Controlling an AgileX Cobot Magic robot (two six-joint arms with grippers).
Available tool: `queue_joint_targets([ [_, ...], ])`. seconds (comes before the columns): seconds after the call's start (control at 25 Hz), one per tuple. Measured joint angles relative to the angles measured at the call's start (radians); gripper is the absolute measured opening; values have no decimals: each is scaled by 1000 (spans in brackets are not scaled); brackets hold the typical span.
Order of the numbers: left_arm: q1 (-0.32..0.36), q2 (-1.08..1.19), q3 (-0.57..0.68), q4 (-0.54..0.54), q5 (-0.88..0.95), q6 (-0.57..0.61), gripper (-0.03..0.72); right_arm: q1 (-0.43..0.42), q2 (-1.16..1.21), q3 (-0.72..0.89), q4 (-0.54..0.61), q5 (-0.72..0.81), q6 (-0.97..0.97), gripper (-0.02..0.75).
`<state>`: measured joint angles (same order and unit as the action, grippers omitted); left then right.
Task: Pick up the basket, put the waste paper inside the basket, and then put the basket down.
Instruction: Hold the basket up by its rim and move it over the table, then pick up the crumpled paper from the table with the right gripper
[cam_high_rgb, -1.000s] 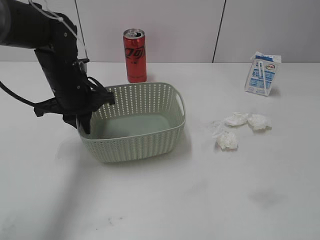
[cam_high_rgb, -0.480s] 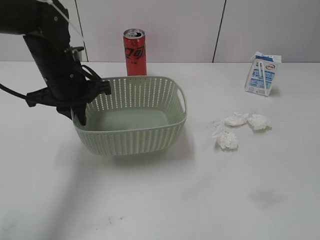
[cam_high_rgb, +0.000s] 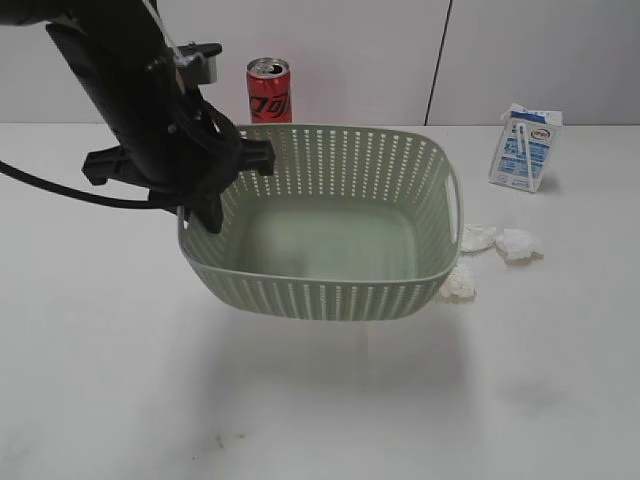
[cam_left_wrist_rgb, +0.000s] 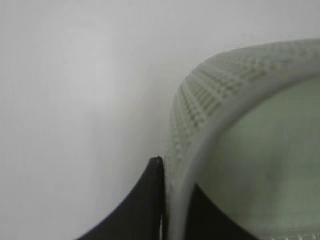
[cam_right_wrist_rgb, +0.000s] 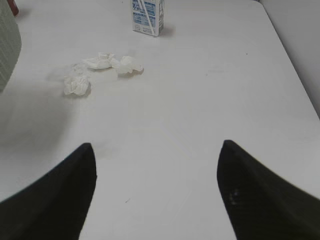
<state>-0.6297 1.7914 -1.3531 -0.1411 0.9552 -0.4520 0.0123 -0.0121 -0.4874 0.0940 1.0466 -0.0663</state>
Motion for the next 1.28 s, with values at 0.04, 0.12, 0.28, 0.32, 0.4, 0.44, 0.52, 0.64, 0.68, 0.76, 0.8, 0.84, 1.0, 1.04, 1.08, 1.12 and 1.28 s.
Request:
queue_joint_targets([
  [0.04,-10,-4,13,-7,-10,0,-15,0,0,0,0,0,0,571],
  [0.12,-18,-7,51,-14,-27,-3,-16,0,0,0,0,0,0,571],
  [0.28,-15,-8,116,-11,-53,-12,-16,0,0,0,0,0,0,571],
  [0.32,-11,-8,121,-11,-57,-14,-16,0,0,0,0,0,0,571],
  [0.4,-6,-10,124,-12,-71,-16,-16,0,0,0,0,0,0,571],
  [0.44,-4,-12,124,-12,-79,-18,-16,0,0,0,0,0,0,571],
  [0.52,-1,-14,124,8,-101,-18,-16,0,0,0,0,0,0,571],
  [0.64,7,-14,125,57,-134,-34,-16,0,42,-6,-1,-7,1,571],
  [0.68,14,-14,125,64,-149,-44,-16,0,79,-14,0,-15,1,571],
  [0.76,39,-14,125,70,-169,-54,-16,0,165,-32,10,-46,1,571],
  [0.8,53,-14,125,75,-172,-56,-16,0,222,-46,21,-65,1,571],
  [0.84,64,-14,125,80,-173,-56,-16,0,284,-60,33,-86,1,571],
  [1.0,86,-5,125,80,-173,-57,-16,0,564,-151,107,-159,0,571],
  [1.04,86,6,122,78,-167,-49,-16,0,632,-179,126,-177,-7,571],
  [1.08,84,22,113,77,-153,-44,-16,0,716,-210,144,-191,-24,571],
  [1.12,84,38,98,75,-130,-41,-16,0,801,-243,158,-201,-45,571],
  [1.28,83,102,19,76,-40,-36,-16,14,1127,-373,198,-231,-126,571],
])
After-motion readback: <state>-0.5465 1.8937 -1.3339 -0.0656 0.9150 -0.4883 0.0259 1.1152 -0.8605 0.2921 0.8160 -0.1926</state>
